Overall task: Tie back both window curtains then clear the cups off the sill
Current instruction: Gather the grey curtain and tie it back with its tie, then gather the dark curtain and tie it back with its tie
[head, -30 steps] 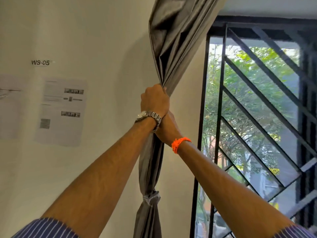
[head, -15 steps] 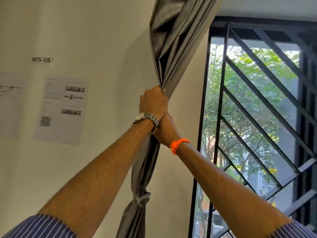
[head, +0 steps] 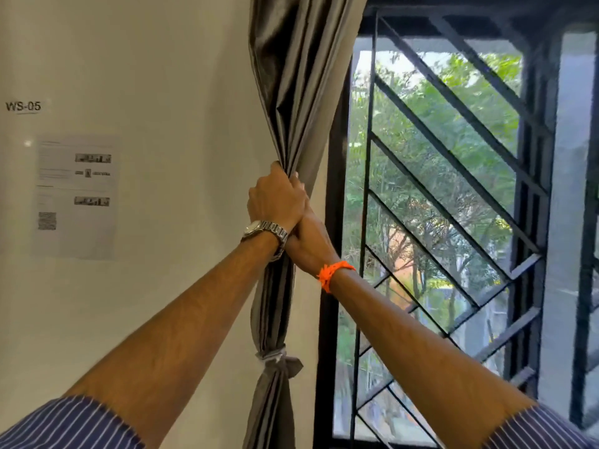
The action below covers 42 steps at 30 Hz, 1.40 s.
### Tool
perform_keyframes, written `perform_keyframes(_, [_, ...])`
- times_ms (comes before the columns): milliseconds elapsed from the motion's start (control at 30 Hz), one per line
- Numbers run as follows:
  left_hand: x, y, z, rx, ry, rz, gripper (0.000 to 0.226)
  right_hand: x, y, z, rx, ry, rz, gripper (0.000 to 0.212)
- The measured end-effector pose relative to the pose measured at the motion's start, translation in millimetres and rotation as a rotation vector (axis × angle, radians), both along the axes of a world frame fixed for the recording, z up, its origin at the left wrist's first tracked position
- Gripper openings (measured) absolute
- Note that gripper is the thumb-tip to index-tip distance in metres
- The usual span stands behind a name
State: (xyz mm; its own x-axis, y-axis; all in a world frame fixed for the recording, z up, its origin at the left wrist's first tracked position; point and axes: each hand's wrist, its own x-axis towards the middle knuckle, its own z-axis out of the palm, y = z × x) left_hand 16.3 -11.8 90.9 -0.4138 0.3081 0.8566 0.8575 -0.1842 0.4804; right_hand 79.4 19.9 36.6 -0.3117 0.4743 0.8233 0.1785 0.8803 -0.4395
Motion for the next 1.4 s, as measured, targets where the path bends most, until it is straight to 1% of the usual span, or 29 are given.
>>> perform_keyframes(33, [9.7,2.0,-4.2,0.005,-0.031,-0.003,0.042,15.8,-3.6,-2.6,0.01,-0.007,-0.018,0.088])
perform_keyframes(100, [26.9,9.8,-12.2,0.048,-0.062,-0.007,0.063,44.2,-2.7,-4.0,0.041,0.004,-0.06,0.087])
perform_keyframes(133, [36.4,12.9,-16.0,0.08,-0.041,0.009,0.073,56.6,1.7,-5.6,0.046,-0.015,-0.056,0.086])
perform_keyframes(200, [54.2,16.5,-22.8,0.148,0.075,0.101,0.086,83.0,6.2,-8.1,0.069,-0.052,-0.08,0.085])
perform_keyframes(267, [71.6,13.8,-27.1,0.192,0.224,0.224,0.088,111.1,11.1,-11.6,0.075,-0.08,-0.096,0.083])
perform_keyframes(367, [101.2,10.8,-35.5,0.183,0.437,0.33,0.084,153.6,10.2,-13.4,0.07,-0.084,-0.118,0.076])
perform_keyframes(500, [147.8,8.6,-47.4,0.148,0.583,0.375,0.082,203.4,20.5,-16.2,0.112,-0.116,-0.16,0.073])
perform_keyframes(567, [174.3,8.5,-52.6,0.148,0.624,0.348,0.088,229.6,27.2,-19.4,0.105,-0.094,-0.19,0.068])
perform_keyframes(633, [202.7,10.6,-56.8,0.145,0.64,0.283,0.092,257.0,33.2,-22.1,0.089,-0.031,-0.224,0.06])
perform_keyframes(733, [243.8,19.3,-61.5,0.119,0.644,0.194,0.088,300.9,45.3,-25.3,0.092,0.009,-0.31,0.055])
perform_keyframes(867, [291.7,41.3,-70.6,0.084,0.637,0.11,0.087,362.2,63.1,-31.0,0.096,-0.023,-0.461,0.054])
perform_keyframes(967, [328.9,60.7,-80.6,0.056,0.65,0.096,0.088,408.0,72.6,-36.0,0.092,-0.042,-0.569,0.055])
perform_keyframes(1133, [392.8,92.6,-86.6,0.076,0.655,0.02,0.089,480.8,84.5,-38.6,0.088,-0.054,-0.7,0.06])
perform_keyframes(1267, [439.1,119.1,-89.9,0.091,0.648,-0.091,0.088,527.1,95.0,-40.0,0.083,-0.101,-0.798,0.059])
perform_keyframes(1400, [475.3,146.3,-92.8,0.115,0.639,-0.186,0.089,563.8,99.8,-37.4,0.112,-0.072,-0.884,0.05])
